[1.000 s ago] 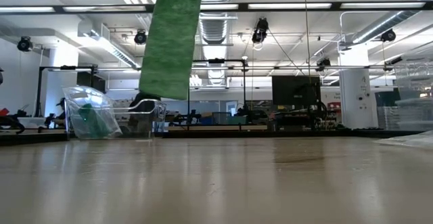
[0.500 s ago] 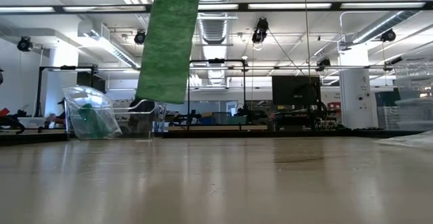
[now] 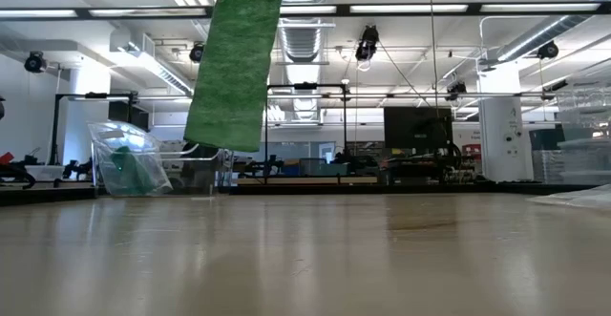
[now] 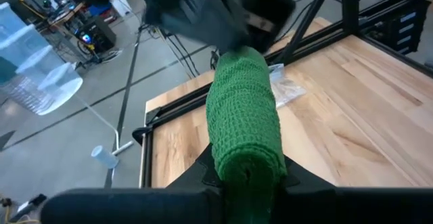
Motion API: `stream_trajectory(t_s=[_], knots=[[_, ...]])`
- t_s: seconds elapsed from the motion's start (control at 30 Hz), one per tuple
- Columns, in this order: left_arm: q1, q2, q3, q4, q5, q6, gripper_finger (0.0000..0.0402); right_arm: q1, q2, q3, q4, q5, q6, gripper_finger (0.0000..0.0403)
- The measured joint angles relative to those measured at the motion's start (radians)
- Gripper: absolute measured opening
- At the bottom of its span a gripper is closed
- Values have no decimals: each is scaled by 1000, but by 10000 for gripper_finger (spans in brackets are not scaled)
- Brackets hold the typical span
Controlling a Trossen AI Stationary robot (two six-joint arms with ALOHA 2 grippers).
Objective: Roll bandage
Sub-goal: Roll the green bandage
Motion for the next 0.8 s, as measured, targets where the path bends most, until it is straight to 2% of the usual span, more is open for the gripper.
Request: stream_trajectory(t_s=[0.1,0.4,0.57,0.67,0.8], knots=[[0,0,-4,-1,2,-14,25,9,14,0,-5,-48,-1,0],[0,-23,-8,5,2,-17,25,18,-37,0,-149,-48,44,0],[-5,-21,-33,26,4,-17,28,17,-64,0,-50,-33,59,0],[-12,-6,-50,58,22,-22,25,13,-50,1,16,23,53,0],[-23,-6,-70,109,27,-22,26,13,-1,0,-3,33,28,0]])
